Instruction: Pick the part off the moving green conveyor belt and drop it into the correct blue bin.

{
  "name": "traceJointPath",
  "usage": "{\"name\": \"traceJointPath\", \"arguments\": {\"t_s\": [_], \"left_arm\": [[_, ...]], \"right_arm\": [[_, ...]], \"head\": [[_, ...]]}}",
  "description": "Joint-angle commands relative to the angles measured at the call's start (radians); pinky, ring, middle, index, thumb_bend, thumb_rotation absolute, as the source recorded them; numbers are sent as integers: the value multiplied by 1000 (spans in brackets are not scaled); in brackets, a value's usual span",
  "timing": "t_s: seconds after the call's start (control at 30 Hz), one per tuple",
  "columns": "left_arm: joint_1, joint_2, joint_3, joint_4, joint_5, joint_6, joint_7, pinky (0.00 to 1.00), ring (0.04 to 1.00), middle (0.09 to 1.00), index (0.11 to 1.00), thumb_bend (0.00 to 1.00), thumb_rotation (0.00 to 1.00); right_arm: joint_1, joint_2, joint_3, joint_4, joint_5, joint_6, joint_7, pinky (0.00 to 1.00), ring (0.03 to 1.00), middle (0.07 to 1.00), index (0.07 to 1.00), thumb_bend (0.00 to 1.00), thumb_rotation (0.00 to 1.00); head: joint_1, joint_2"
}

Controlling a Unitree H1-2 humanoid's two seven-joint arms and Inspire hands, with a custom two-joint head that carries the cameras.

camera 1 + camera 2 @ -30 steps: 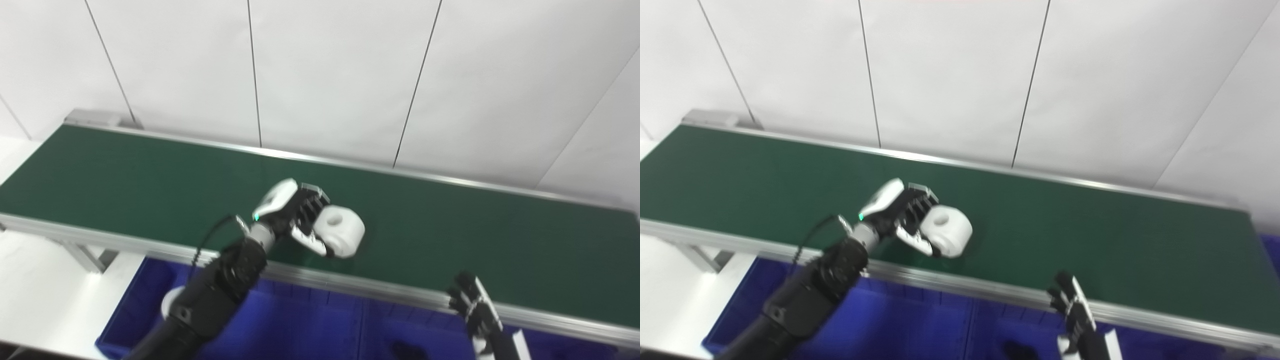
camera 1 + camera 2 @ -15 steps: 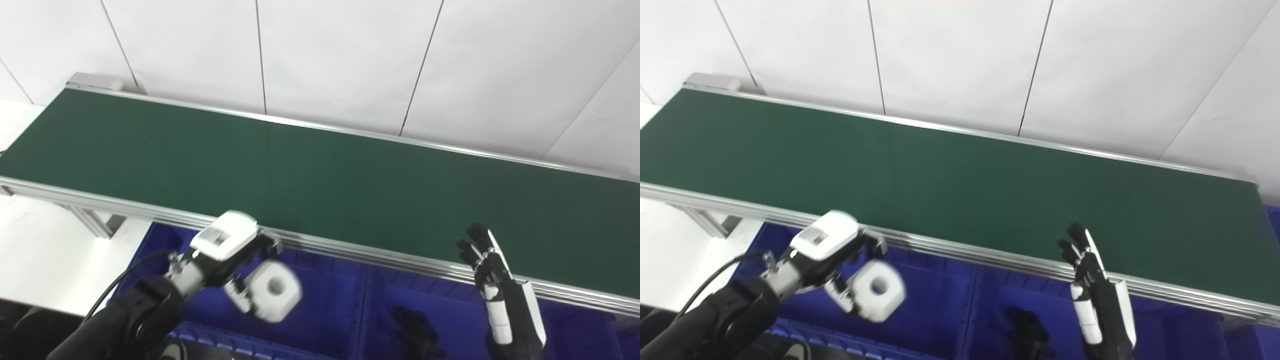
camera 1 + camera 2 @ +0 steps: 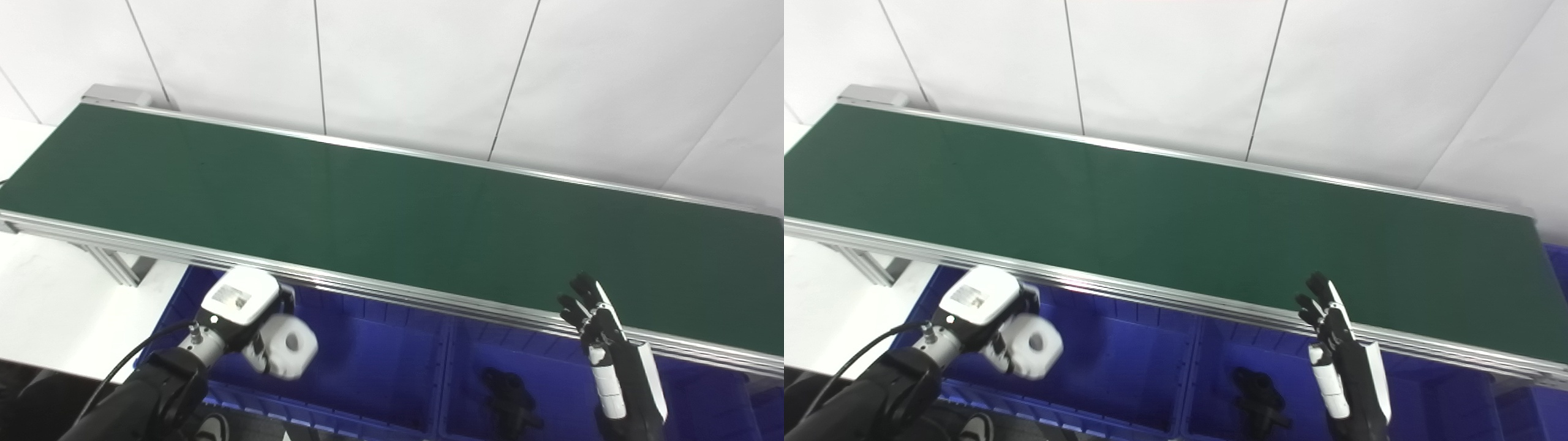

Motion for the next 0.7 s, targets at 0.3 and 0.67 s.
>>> {"name": "traceJointPath", "arguments": {"t_s": [0.3, 0.67], "left_arm": [[-18, 38, -4, -117, 2, 42, -195, 760, 745, 752, 738, 967, 516], [-57, 118, -1, -367, -280, 162, -793, 1000, 1000, 1000, 1000, 1000, 549]], "right_arm": [[-5, 0, -3, -47, 4, -11, 2, 897, 898, 947, 958, 801, 943], [-9, -3, 0, -39, 5, -15, 6, 893, 896, 945, 960, 800, 943]], "head": [[-4, 7], [-2, 6]]}}
